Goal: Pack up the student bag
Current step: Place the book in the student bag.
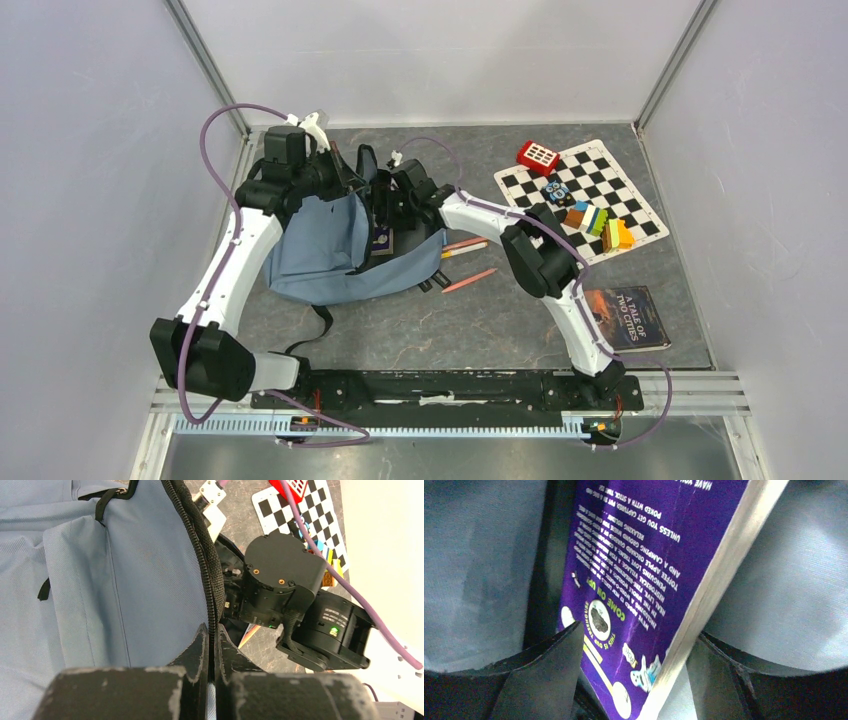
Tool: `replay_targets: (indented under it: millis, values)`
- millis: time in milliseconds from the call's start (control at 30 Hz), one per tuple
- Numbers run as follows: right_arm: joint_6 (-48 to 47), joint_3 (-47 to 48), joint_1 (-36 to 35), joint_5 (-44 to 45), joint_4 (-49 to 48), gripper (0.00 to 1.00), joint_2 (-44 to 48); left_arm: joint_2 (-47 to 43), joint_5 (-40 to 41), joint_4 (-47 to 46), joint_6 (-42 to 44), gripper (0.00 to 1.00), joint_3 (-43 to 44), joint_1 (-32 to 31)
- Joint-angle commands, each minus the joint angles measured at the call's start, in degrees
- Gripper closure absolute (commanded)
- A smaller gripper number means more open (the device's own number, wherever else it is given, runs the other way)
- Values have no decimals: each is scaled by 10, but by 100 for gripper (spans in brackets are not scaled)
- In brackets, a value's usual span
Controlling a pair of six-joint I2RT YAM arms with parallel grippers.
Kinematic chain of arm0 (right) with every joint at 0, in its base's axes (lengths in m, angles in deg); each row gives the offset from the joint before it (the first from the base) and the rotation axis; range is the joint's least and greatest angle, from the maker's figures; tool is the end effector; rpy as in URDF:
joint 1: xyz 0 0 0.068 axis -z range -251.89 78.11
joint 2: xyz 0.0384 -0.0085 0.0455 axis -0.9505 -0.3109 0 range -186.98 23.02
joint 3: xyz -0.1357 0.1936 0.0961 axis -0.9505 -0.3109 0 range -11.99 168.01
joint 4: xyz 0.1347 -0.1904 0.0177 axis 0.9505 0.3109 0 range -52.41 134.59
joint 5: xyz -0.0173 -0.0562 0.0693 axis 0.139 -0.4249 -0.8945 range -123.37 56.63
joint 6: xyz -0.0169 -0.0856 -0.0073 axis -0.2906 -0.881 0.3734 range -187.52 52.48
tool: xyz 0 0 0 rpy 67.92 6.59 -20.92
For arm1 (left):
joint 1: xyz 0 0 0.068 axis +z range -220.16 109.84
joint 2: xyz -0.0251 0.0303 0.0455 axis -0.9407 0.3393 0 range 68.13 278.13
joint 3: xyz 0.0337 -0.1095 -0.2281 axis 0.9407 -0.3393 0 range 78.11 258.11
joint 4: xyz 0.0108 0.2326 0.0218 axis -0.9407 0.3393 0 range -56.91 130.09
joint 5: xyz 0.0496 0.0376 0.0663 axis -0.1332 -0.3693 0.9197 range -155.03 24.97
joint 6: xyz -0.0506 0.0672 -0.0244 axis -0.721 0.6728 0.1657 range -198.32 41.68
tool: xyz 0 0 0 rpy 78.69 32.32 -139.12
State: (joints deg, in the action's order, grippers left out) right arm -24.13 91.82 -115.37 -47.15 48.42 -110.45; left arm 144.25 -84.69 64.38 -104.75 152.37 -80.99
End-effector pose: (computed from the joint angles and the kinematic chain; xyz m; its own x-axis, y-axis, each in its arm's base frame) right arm 0.3642 0.3708 0.1405 -0.8918 0.0738 -0.4464 -0.2575 0.7285 0.6349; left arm 0.2911 -0.0823 0.3246 -0.6828 -0.2961 -0.6679 0.1671 0.8267 -0.5373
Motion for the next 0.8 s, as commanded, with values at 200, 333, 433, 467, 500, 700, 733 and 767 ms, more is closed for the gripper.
replay_targets:
  millis: [200,333,433,467,500,700,733,767]
  values:
    - [-54,-11,3,82,49,25,34,13,-34,-42,-7,98,32,6]
    - [-53,-9,2,61,29,37,23,13,-36,-47,-11,98,28,6]
    - [-43,-15,2,36,3,48,18,13,-38,-48,-11,98,22,6]
    - [-37,-20,3,21,-15,52,16,12,-40,-50,-12,98,20,6]
    - [-30,-23,2,1,-35,56,13,11,-41,-52,-12,98,16,6]
    - [-17,11,-10,-48,-79,65,-20,11,-50,-63,-18,98,2,6]
    - [-18,16,-12,-52,-88,65,-23,12,-51,-64,-19,98,2,6]
    - [-17,20,-13,-59,-99,63,-28,13,-52,-64,-18,98,1,6]
